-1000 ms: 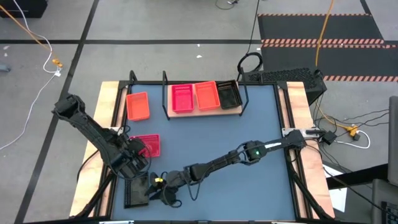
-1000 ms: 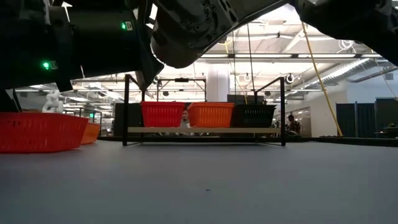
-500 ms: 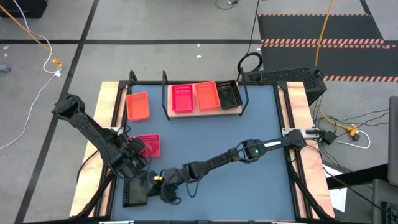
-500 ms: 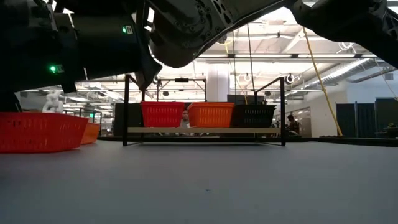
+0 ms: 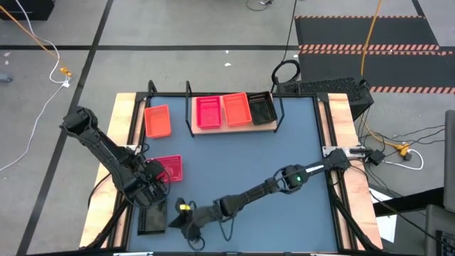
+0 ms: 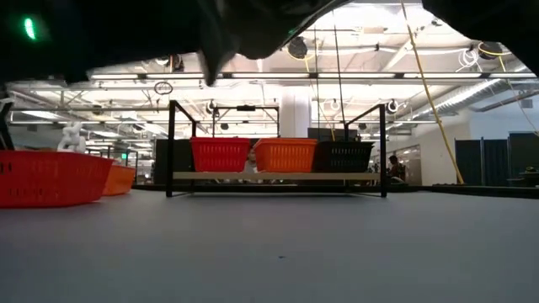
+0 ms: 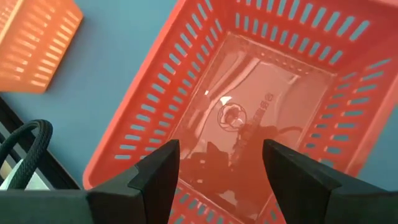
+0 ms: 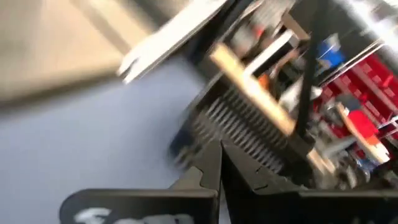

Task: Stack baskets on shelf by color
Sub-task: Stack the black basket on top of the black basket on the shelf

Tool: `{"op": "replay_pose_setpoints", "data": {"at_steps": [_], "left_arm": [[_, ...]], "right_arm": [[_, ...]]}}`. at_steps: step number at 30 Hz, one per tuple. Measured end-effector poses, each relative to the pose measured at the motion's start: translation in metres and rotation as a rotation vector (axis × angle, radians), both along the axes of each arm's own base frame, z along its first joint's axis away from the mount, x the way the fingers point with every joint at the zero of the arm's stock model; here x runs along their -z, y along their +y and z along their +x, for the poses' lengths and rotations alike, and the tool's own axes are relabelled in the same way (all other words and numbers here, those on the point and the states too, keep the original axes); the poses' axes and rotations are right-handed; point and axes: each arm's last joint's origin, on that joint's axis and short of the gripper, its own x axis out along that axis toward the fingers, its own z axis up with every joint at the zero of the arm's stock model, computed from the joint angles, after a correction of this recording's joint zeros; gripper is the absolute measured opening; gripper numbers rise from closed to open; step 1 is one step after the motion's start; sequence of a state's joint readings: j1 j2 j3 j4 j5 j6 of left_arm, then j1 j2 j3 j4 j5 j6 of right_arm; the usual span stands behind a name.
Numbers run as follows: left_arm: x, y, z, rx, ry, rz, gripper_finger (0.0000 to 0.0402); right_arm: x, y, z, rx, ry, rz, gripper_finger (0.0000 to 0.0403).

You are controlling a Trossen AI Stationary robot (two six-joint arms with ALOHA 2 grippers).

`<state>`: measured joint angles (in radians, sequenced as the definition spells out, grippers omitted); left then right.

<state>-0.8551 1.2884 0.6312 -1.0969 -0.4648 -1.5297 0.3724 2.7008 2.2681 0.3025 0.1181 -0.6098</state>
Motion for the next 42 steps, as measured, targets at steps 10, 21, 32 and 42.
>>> {"op": "replay_pose_setpoints", "data": {"at_steps": [10,21,32,42], "left_arm": [[0.001,-0.003,-0.004,0.001,0.078,-0.061,0.0232],[0.001,-0.002,-0.003,0.005,0.064,-0.047,0.0232],[-0.008,-0.005,-0.001,0.011,0.068,-0.040,0.0232],[-0.034,-0.011,0.006,0.030,0.004,0.003,0.0232]], "right_arm": [[0.024,-0.050,0.015,0.040,-0.012,0.098,0.0002],[0.020,-0.047,0.014,0.035,-0.035,0.113,0.0002],[-0.004,-0.020,0.004,0.063,0.082,0.530,0.0018],[-0.015,-0.022,0.002,0.130,0.240,0.879,0.0106]]}}
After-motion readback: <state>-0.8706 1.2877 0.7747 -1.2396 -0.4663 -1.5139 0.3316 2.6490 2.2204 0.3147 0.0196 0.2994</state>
